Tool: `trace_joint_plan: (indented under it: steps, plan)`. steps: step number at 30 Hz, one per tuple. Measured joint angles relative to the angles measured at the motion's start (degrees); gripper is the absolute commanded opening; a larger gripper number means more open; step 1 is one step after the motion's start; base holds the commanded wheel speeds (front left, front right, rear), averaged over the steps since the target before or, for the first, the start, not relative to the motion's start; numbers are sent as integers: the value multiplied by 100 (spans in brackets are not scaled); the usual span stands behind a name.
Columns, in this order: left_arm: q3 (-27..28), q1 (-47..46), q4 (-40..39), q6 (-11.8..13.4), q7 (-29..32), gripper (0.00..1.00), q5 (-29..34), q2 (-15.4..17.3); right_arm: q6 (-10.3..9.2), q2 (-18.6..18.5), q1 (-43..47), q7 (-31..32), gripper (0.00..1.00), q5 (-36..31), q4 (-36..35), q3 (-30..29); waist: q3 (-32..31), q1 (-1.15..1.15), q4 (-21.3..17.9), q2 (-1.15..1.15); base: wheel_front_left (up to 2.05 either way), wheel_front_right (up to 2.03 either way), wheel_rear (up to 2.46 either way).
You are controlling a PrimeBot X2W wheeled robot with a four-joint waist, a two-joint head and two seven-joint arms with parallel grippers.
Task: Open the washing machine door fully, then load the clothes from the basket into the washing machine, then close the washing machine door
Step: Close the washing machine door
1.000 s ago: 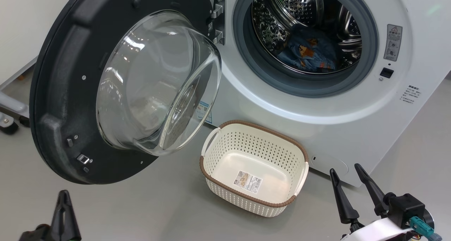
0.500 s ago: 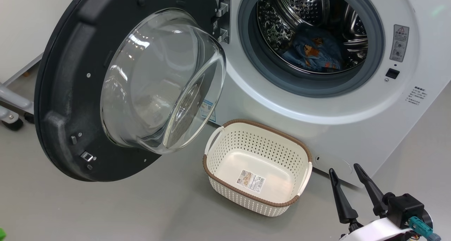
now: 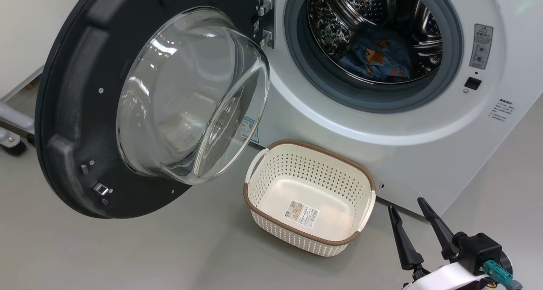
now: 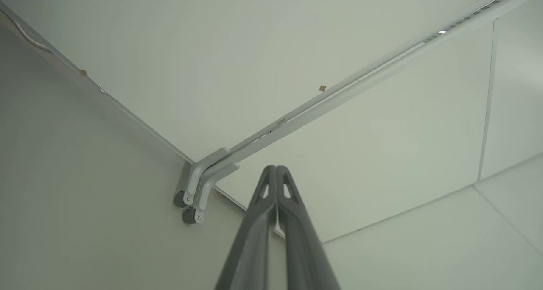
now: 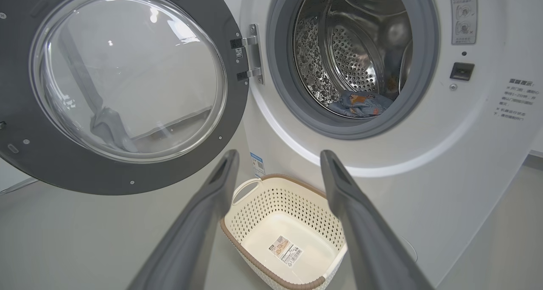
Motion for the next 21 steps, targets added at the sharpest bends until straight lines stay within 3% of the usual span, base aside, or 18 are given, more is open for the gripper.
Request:
trace_joint_plan:
  steps: [12, 21]
  plan:
    - [270, -1096, 1229, 79, 1586, 0, -780, 815, 0, -2, -112, 0, 100, 0, 51, 163, 138, 0, -259, 0, 0, 0, 0]
    - [55, -1651, 2107, 80, 2932, 0, -1067, 1083, 0, -30, -220, 0, 100, 0, 103, 163, 270, 0, -521, 0, 0, 0, 0]
